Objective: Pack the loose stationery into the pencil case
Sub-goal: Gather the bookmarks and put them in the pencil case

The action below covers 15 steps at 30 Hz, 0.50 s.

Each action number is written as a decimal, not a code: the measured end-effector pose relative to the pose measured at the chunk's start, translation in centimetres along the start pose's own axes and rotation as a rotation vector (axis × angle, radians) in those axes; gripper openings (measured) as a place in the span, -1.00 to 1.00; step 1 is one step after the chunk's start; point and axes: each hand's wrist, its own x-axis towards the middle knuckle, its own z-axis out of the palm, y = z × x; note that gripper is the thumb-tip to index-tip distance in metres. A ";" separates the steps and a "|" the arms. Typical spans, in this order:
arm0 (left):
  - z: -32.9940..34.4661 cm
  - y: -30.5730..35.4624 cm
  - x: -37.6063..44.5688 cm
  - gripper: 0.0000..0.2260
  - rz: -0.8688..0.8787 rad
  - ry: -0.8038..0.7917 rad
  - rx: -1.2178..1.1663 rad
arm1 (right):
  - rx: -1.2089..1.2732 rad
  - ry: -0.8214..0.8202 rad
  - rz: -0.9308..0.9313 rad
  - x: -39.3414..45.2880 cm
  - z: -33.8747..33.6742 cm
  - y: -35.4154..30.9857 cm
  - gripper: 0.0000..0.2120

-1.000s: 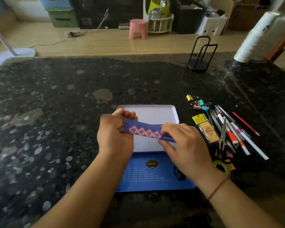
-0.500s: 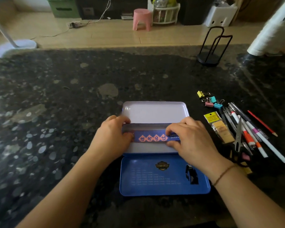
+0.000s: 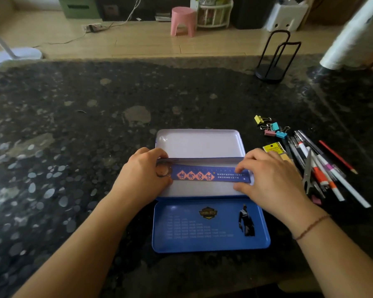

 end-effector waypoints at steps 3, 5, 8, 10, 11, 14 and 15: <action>0.0 0.0 0.0 -0.62 0.001 0.004 0.004 | 0.083 0.005 0.001 0.0 0.5 0.0 -0.71; 0.0 0.0 0.0 -0.63 0.003 0.007 0.002 | 0.145 0.032 0.026 0.5 0.9 0.0 -0.73; 0.1 0.0 0.1 -0.62 0.000 0.011 0.001 | 0.235 0.058 0.073 1.2 1.5 0.2 -0.72; 0.2 0.1 0.1 -0.61 0.006 0.024 -0.005 | 0.266 0.083 0.092 1.3 1.9 0.4 -0.73; 0.2 0.1 0.1 -0.61 0.012 0.028 -0.004 | 0.280 0.094 0.102 1.3 2.1 0.4 -0.73; 0.3 0.2 0.0 -0.60 0.010 0.023 0.011 | 0.324 0.101 0.114 1.1 2.3 0.6 -0.74; 0.3 0.3 0.0 -0.60 0.006 0.024 0.021 | 0.337 0.104 0.101 1.1 2.3 0.7 -0.75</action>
